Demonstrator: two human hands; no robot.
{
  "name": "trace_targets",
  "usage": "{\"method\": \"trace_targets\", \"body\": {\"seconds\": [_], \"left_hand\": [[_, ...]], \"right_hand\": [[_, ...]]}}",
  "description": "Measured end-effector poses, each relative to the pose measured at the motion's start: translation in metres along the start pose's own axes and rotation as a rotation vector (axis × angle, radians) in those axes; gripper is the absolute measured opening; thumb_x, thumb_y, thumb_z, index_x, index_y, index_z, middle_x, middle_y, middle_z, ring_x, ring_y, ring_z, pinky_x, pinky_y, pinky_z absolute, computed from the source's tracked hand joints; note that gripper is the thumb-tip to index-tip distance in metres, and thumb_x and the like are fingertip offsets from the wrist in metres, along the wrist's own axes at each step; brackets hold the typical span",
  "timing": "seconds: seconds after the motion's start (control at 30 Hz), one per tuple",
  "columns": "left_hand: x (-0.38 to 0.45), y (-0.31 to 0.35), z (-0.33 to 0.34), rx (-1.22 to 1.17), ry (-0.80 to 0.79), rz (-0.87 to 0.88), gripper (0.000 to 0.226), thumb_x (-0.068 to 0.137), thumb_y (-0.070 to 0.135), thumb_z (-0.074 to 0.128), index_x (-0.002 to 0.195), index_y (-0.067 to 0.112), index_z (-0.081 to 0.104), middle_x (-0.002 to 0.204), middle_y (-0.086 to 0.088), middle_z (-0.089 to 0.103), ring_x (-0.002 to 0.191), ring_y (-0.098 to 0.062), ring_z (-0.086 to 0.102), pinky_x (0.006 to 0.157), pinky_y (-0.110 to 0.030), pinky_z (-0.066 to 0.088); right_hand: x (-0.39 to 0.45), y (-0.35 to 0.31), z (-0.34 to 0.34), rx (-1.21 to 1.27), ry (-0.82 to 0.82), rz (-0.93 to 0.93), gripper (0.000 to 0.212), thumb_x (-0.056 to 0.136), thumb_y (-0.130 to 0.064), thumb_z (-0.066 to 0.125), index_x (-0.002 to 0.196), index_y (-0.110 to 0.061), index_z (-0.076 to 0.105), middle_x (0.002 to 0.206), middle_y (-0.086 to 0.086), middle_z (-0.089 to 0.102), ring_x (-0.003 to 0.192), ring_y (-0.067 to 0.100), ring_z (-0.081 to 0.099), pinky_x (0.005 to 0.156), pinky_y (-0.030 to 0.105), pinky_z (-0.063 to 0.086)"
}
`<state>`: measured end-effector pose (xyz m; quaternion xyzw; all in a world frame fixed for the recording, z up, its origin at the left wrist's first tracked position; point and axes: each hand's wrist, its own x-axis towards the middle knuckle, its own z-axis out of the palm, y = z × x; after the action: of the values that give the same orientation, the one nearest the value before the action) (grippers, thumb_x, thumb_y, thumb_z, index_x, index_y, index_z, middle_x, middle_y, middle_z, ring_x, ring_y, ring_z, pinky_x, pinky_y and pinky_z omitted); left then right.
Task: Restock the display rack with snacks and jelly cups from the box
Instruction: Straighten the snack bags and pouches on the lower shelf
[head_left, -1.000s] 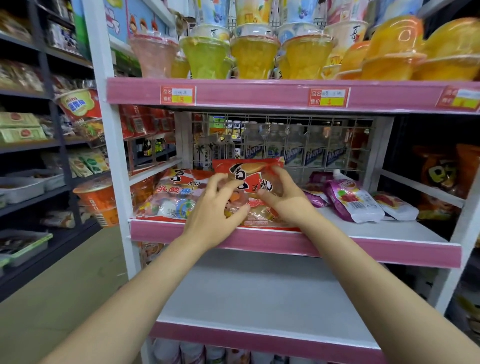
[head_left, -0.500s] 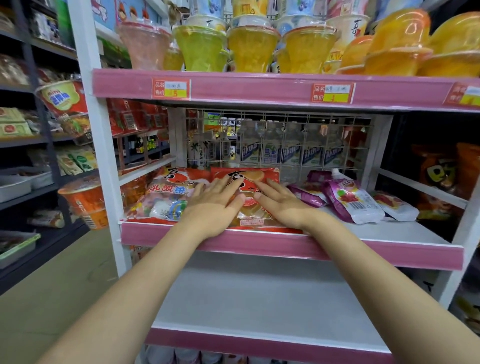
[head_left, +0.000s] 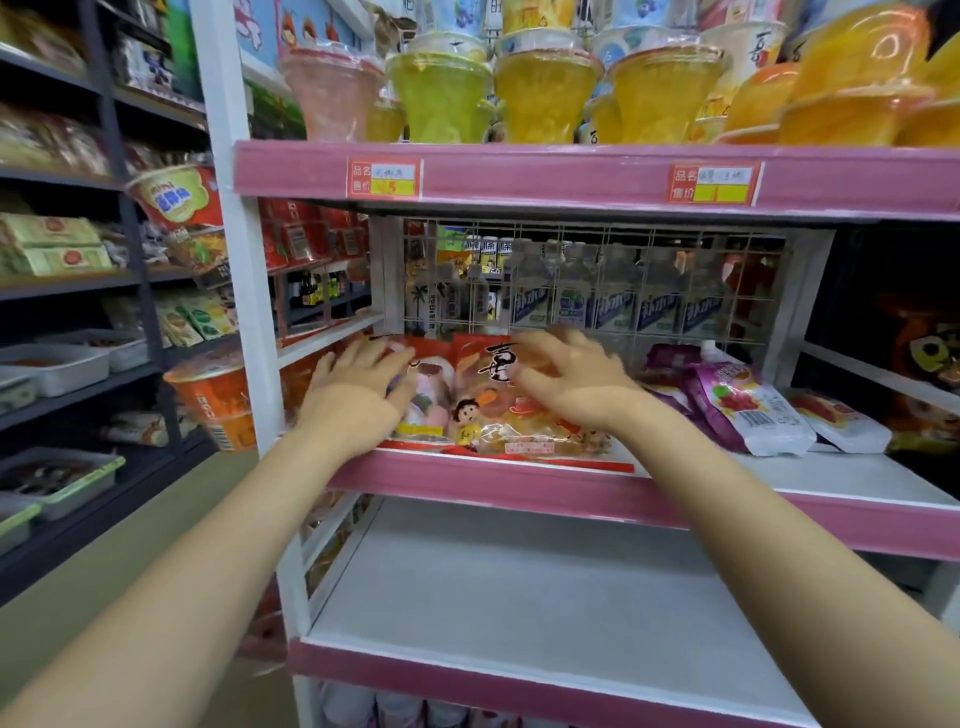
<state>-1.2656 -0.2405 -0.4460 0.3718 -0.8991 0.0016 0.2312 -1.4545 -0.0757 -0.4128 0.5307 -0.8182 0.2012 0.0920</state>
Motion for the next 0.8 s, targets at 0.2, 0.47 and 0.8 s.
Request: {"method": "trace_targets", "body": {"seconds": [0.2,0.47,0.8], "left_hand": [[0.0,-0.003,0.008,0.019,-0.039,-0.012,0.056,0.101,0.059,0.019,0.155,0.044,0.017,0.166,0.009,0.008,0.153,-0.018,0.004,0.122,-0.045,0.004],[-0.002,-0.004,0.005,0.051,-0.139,0.031,0.056,0.097,0.07,0.012,0.151,0.056,0.012,0.166,0.006,-0.002,0.153,-0.023,-0.004,0.122,-0.049,-0.001],[-0.016,-0.01,0.006,-0.062,-0.076,0.1,0.063,0.093,0.075,0.015,0.152,0.054,0.009,0.166,0.011,0.004,0.153,-0.018,-0.001,0.122,-0.049,-0.002]], "right_hand": [[0.024,-0.01,0.022,-0.031,-0.244,0.053,0.073,0.082,-0.087,0.026,0.148,-0.059,0.017,0.167,-0.003,0.003,0.152,0.034,-0.003,0.116,0.063,-0.003],[0.024,-0.017,0.024,-0.096,-0.259,0.124,0.08,0.079,-0.09,0.022,0.15,-0.056,0.011,0.167,0.001,-0.001,0.152,0.035,-0.004,0.117,0.063,-0.003],[0.0,-0.022,0.024,-0.209,-0.18,0.003,0.077,0.08,-0.088,0.015,0.151,-0.055,0.013,0.166,-0.001,0.008,0.152,0.03,0.006,0.119,0.057,0.004]]}}
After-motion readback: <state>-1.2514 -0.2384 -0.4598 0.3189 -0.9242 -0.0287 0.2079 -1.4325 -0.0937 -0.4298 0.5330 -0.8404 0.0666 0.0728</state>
